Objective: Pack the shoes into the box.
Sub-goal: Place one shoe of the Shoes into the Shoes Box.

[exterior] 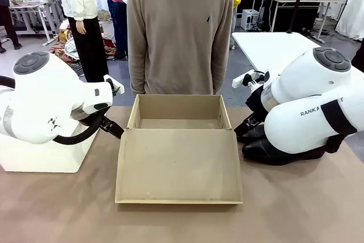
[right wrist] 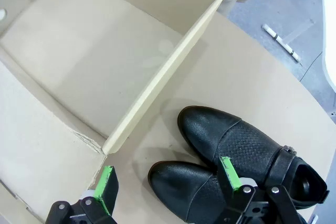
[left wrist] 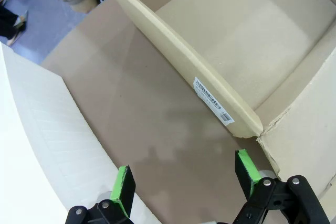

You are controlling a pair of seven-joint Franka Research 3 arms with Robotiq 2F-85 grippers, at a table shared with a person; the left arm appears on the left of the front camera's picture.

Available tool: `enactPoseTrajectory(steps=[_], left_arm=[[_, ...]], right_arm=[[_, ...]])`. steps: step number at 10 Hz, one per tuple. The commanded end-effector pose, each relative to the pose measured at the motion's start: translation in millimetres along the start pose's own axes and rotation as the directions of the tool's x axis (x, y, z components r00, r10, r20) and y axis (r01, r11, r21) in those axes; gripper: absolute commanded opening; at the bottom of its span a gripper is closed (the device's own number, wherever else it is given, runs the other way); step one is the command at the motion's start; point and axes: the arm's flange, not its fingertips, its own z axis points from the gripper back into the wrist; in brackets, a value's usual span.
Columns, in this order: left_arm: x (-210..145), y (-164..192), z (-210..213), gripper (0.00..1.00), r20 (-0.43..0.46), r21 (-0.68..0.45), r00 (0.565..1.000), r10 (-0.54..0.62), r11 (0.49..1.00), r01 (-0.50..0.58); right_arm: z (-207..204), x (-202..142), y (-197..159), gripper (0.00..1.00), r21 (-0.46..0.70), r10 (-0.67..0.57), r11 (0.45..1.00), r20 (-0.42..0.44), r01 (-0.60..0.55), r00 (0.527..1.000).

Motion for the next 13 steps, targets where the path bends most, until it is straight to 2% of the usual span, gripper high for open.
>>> enactPoseTrajectory(steps=[1, 4, 6, 9, 13], left_arm=[[0, 1, 0, 1.0, 0.0, 0.0, 1.0, 0.001, 1.0, -0.001], [0, 1, 0, 1.0, 0.0, 0.0, 1.0, 0.001, 1.0, -0.001], [5, 3, 8, 1.0, -0.001, 0.019, 1.0, 0.0, 1.0, 0.0], [27, 14, 39, 1.0, 0.006, 0.053, 1.0, -0.024, 0.998, 0.023], [50, 19, 103, 1.0, 0.037, -0.011, 0.997, -0.067, 0.998, 0.067]], right_arm=[[0, 0, 0, 1.0, 0.0, -0.001, 1.0, 0.002, 0.001, 1.0], [0, 0, 0, 1.0, 0.0, 0.0, 1.0, 0.0, 0.0, 1.0], [14, 4, -14, 1.0, 0.03, -0.031, 0.999, -0.008, 0.031, 0.999], [47, 14, -32, 1.0, 0.036, -0.062, 0.997, -0.007, 0.062, 0.998], [95, 25, -33, 1.0, 0.112, -0.047, 0.993, 0.004, 0.046, 0.999]])
